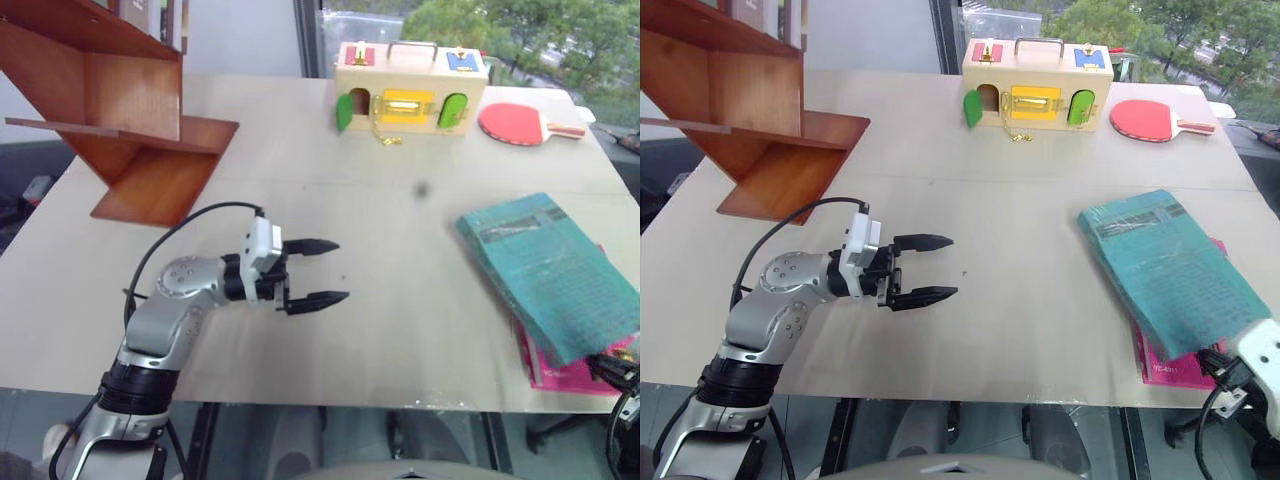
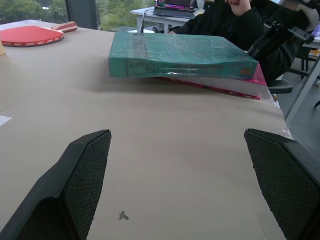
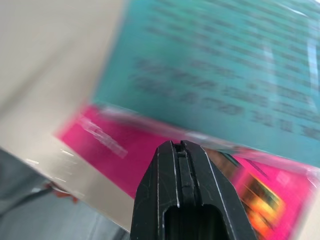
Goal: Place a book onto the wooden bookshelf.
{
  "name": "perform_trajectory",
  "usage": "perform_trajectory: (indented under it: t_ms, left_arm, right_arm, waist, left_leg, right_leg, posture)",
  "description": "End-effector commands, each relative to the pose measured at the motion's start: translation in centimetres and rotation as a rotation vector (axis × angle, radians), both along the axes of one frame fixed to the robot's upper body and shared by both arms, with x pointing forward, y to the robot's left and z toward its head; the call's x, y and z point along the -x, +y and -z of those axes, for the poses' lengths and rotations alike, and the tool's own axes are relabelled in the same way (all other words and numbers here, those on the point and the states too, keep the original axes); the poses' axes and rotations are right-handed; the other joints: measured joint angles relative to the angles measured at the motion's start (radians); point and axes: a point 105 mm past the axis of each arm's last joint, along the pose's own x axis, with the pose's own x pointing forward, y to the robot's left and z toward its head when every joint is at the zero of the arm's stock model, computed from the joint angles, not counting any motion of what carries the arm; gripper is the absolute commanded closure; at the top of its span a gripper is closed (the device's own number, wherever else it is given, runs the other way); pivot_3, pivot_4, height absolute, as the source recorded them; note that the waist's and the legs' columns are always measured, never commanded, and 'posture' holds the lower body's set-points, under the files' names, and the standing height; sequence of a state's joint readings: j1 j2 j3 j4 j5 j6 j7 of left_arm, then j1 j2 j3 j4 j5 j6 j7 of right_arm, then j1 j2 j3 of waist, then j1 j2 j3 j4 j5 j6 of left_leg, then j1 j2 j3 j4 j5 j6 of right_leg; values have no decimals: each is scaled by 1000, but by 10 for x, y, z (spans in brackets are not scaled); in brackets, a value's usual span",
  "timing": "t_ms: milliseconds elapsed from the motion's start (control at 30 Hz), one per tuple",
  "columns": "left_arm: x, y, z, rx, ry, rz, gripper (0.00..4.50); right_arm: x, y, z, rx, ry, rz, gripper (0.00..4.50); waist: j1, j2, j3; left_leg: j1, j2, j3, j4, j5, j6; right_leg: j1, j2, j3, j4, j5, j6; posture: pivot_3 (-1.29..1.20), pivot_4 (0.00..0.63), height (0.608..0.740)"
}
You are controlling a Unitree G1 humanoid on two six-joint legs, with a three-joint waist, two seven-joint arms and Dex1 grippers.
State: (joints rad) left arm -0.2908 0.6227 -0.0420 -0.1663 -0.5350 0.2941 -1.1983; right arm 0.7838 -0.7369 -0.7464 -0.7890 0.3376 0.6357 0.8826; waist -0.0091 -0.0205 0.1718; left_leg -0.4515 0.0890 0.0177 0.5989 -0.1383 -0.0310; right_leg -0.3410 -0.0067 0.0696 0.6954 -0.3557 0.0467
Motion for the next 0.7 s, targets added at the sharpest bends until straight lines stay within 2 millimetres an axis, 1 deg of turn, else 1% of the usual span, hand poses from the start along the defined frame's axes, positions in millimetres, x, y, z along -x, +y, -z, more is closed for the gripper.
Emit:
perform_trajectory:
  t_ms: [33, 67, 167, 267, 300, 333, 400, 433, 500, 600, 633, 700]
  left_arm:
    - [2, -1, -9, 5, -47, 18, 0]
    - [2, -1, -9, 4, -47, 19, 0]
    - [-1, 0, -9, 2, -50, 19, 0]
    - [-2, -2, -9, 9, -51, 25, 0]
    - [-2, -4, -10, 19, -46, 30, 0]
    - [-1, -7, -11, 35, -35, 33, 0]
    - [-4, -14, -15, 93, 27, 23, 0]
    - [-5, -20, -15, 118, 85, 17, 0]
    - [-4, -33, -13, 136, 198, 44, 0]
    - [-12, -51, -9, 141, 330, 39, 0]
    - [-15, -56, -8, 136, 368, 29, 0]
    - [-21, -64, -10, 139, 388, 22, 0]
  right_arm:
    - [11, -1, -11, 1, 13, -9, 4478]
    - [15, -4, -13, 3, 22, -12, 4478]
    - [19, -12, -41, -61, -20, -8, 4478]
    - [3, -20, -77, -139, -176, 14, 4478]
    - [-5, -23, -85, -152, -221, 27, 4478]
    - [-12, -26, -89, -140, -255, 44, 4478]
    - [-29, -35, -91, -80, -310, 104, 4478]
    - [-33, -34, -89, -94, -313, 111, 4478]
    - [-38, -16, -87, -157, -332, 43, 4478]
    - [-40, 13, -90, -307, -413, -76, 4478]
    - [-40, 17, -88, -304, -421, -83, 4478]
    - [-39, 21, -83, -281, -406, -79, 4478]
  waist:
    - [2, 0, 0]
    - [2, 0, 0]
    - [-2, 0, 0]
    - [-9, -1, 0]
    - [-10, -1, 0]
    - [-10, -1, 0]
    - [-7, -1, 0]
    - [-5, -1, 0]
    - [5, -1, 0]
    - [8, -1, 0]
    - [7, 0, 0]
    - [4, 1, 0]
  left_leg:
    - [0, 0, 0, 0, 0, 0]
    - [0, 0, 0, 0, 0, 0]
    - [0, 0, 0, 0, 0, 0]
    - [3, 0, 0, 0, 0, 0]
    - [3, 0, 0, 1, 0, 0]
    - [3, 0, 0, 1, 0, 0]
    - [3, 0, 0, 2, 0, 0]
    - [3, 0, 0, 2, 0, 0]
    - [1, 0, -1, 2, 0, 0]
    - [0, 0, -3, 2, 0, 0]
    - [-2, 0, -4, 3, 0, 0]
    - [-2, 0, -3, 4, 0, 1]
  right_leg:
    - [0, 0, 0, 0, 0, 0]
    - [0, 0, 0, 0, 0, 0]
    - [0, 0, 0, 0, 0, 0]
    - [3, 0, 0, 0, 0, 0]
    - [3, 0, 1, 0, 0, 0]
    - [3, 0, 1, 0, 0, 0]
    - [3, 0, 1, 0, 0, 0]
    - [3, 0, 1, 0, 0, 0]
    - [3, 0, -1, 0, 0, 0]
    - [3, 1, -3, 0, 0, 0]
    - [3, 1, -3, 0, 0, 0]
    - [2, 1, -2, 0, 0, 0]
  posture:
    - [0, 150, 740]
    - [0, 150, 740]
    - [0, 150, 740]
    - [0, 150, 740]
    - [0, 150, 740]
    - [0, 150, 740]
    - [0, 150, 740]
    - [0, 150, 740]
    - [0, 150, 740]
    - [0, 150, 740]
    - [0, 150, 740]
    - [0, 150, 740]
